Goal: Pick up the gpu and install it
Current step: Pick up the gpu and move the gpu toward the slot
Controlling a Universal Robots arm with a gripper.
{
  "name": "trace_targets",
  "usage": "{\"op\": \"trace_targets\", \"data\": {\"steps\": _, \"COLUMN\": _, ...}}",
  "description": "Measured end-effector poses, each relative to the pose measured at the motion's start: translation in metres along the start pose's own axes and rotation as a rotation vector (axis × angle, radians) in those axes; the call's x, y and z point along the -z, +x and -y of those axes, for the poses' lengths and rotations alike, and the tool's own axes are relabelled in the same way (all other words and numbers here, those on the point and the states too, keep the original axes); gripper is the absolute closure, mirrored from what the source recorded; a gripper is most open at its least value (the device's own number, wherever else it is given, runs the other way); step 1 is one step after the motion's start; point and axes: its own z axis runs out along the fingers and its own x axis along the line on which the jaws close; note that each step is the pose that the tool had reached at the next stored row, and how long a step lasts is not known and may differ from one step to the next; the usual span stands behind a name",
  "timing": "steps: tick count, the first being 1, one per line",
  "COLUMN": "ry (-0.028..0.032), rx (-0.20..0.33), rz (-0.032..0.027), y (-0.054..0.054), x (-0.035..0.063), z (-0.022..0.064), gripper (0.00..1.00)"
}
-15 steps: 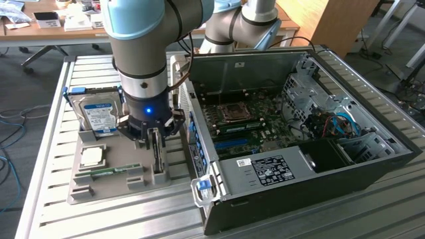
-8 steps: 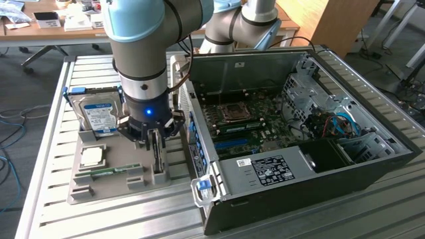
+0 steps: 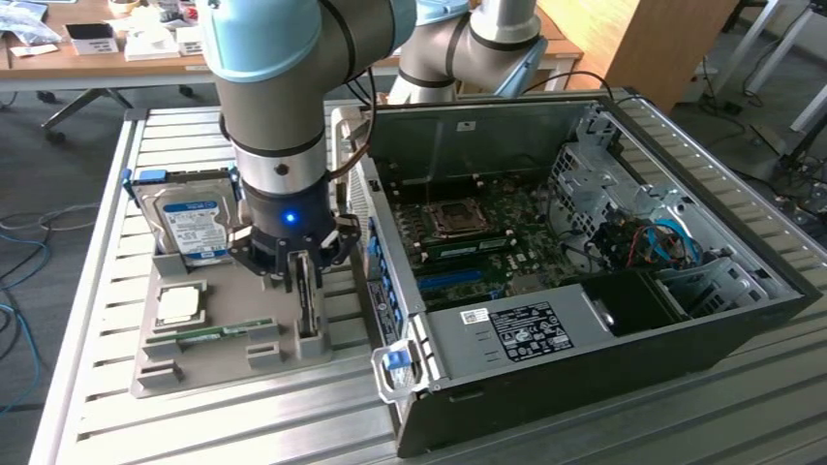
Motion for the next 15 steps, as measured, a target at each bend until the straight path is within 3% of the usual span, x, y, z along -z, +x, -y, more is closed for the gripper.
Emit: {"op": "trace_targets", "data": {"steps": 15, "ry": 0.0002, "rx": -0.001, "rz": 0.0001, "y": -0.0001, "x": -0.001, "z": 0.0001, "gripper": 0.59}}
